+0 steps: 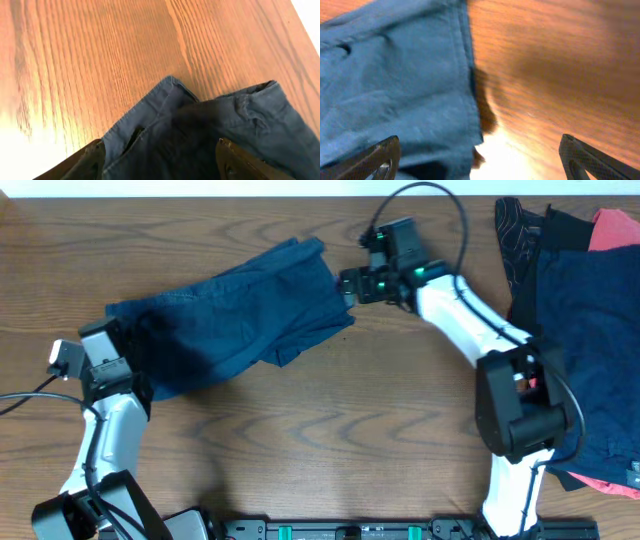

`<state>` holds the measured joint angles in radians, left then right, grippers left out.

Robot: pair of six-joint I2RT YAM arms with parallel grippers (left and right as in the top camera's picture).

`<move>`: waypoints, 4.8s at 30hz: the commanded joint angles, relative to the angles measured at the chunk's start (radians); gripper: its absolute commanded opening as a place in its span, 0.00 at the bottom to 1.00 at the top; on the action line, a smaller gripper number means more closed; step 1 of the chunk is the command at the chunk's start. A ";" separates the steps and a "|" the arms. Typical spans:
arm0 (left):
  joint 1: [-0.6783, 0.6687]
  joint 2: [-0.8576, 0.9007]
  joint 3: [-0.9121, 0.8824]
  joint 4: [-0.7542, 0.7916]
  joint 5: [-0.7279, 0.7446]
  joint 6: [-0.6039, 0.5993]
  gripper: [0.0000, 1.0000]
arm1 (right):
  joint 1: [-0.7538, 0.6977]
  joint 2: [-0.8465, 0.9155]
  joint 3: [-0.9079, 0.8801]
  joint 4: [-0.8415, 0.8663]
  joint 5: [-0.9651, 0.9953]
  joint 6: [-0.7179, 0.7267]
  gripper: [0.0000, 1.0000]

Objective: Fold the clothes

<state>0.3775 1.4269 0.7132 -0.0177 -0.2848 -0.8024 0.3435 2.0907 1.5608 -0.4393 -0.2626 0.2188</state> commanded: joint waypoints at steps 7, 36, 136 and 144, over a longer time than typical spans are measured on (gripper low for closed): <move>0.004 -0.003 0.006 0.006 0.134 0.119 0.80 | 0.039 0.057 -0.011 -0.017 -0.191 0.037 0.99; 0.004 0.167 0.006 0.295 0.176 0.253 0.22 | 0.127 0.175 -0.011 -0.282 0.245 0.357 0.01; -0.283 -0.166 0.021 -0.331 0.346 0.124 0.83 | -0.124 0.043 -0.010 -0.503 0.378 0.322 0.06; -0.286 -0.310 0.042 -0.336 0.542 0.147 0.82 | -0.130 -0.113 -0.010 -0.433 0.343 0.286 0.31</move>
<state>0.0906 1.1526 0.7204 -0.3534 0.1295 -0.7021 0.2234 2.0674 1.5482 -0.9016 0.1085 0.5381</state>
